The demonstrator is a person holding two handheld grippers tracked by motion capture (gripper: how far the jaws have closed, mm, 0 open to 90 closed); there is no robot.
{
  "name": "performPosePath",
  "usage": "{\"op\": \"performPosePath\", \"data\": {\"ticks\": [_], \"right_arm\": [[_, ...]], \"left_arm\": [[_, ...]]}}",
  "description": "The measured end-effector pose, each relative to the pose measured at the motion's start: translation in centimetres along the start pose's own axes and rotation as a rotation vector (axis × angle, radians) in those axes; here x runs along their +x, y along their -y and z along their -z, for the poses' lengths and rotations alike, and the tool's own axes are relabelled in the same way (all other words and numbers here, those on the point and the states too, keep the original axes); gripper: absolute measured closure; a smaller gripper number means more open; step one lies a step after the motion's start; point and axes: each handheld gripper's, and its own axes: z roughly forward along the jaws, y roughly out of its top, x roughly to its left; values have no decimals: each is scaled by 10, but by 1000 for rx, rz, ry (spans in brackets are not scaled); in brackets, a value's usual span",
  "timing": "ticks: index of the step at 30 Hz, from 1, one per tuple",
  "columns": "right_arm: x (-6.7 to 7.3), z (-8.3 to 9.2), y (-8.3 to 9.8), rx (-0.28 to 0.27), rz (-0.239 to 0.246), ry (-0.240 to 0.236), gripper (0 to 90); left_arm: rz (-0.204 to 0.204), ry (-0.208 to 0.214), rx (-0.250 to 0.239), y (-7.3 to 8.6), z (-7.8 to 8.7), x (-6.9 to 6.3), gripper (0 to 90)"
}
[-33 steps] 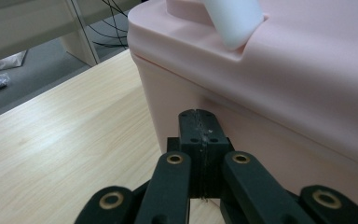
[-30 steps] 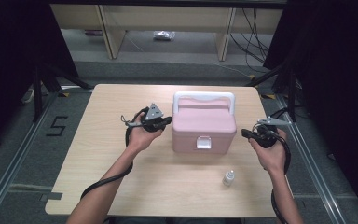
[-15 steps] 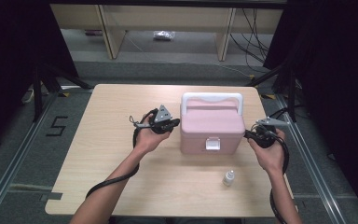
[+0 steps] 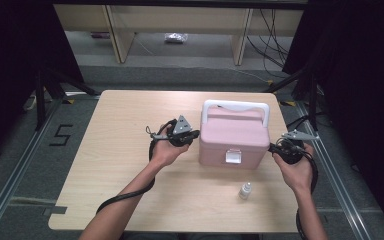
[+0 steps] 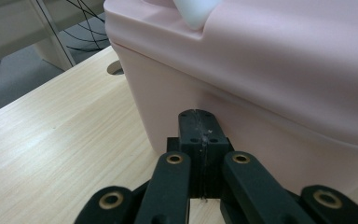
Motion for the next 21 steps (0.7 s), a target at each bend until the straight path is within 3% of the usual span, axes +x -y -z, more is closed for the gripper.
{"op": "performPosePath", "data": {"ticks": [2,3,4,8,9,12,13,15,17,18,19,20,21], "right_arm": [[1,3,2,10,-11,25,900],[2,5,3,6,-34,16,900],[-1,6,3,5,2,29,900],[-2,10,6,-1,-19,30,900],[-5,10,6,-12,1,39,900],[-2,12,8,-7,-38,31,900],[-5,13,8,-6,-13,18,900],[-3,13,8,-7,-20,36,900],[-4,15,8,-5,7,55,900],[-3,15,8,-4,4,48,900],[0,15,9,-5,-42,29,900],[0,15,9,-5,-42,29,900],[-4,15,9,-12,0,26,900]], "left_arm": [[-2,10,-4,0,-1,-3,898],[-3,11,-3,0,-1,-4,898],[2,19,-10,0,-1,-6,898],[-4,21,-6,0,-1,-12,898],[-4,24,-8,0,-2,-13,898],[4,23,-20,0,-2,-15,898],[3,23,-13,0,-2,-15,898],[5,29,-18,0,-3,-14,898],[5,23,-14,1,-3,-14,897],[1,21,-6,1,-2,-14,898],[8,23,-15,1,-3,-14,898],[15,24,-17,1,-4,-14,898],[9,24,-16,1,-4,-14,897]]}}
